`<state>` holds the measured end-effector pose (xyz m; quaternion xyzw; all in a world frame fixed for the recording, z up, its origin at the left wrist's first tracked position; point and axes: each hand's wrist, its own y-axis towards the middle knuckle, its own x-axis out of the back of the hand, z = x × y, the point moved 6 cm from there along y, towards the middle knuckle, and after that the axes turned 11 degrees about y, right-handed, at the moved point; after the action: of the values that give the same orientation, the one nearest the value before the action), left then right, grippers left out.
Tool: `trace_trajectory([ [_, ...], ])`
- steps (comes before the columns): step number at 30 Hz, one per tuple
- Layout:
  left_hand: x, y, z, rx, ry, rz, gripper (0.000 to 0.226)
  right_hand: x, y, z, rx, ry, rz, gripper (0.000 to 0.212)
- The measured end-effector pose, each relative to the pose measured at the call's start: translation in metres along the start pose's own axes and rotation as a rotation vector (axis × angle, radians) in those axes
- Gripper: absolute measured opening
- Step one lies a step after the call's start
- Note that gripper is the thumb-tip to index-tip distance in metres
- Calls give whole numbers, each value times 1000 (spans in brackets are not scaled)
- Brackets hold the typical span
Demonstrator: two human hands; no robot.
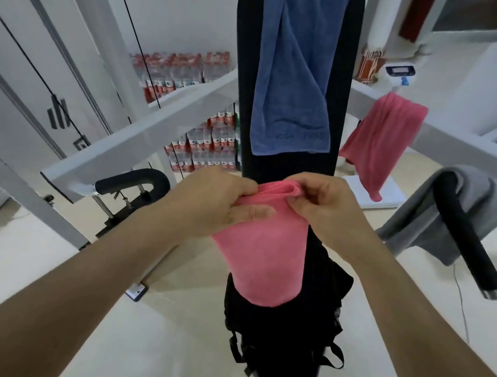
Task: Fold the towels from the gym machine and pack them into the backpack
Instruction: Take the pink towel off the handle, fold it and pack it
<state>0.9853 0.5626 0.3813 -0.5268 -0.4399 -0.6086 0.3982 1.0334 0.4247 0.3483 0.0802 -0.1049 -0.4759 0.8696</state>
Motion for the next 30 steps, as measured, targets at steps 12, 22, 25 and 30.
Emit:
trace_trajectory([
  [12, 13, 22, 15, 231, -128, -36, 58, 1, 17, 13, 209, -81, 84, 19],
  [22, 29, 47, 9, 170, -670, 185, 48, -21, -12, -58, -532, 725, 540, 58],
  [25, 14, 56, 31, 273, -577, 152, 63, -39, -36, -69, -634, 827, 553, 56],
  [30, -48, 40, 69, 741, -814, -104, 50, -43, -60, -86, -670, 1091, 146, 58],
])
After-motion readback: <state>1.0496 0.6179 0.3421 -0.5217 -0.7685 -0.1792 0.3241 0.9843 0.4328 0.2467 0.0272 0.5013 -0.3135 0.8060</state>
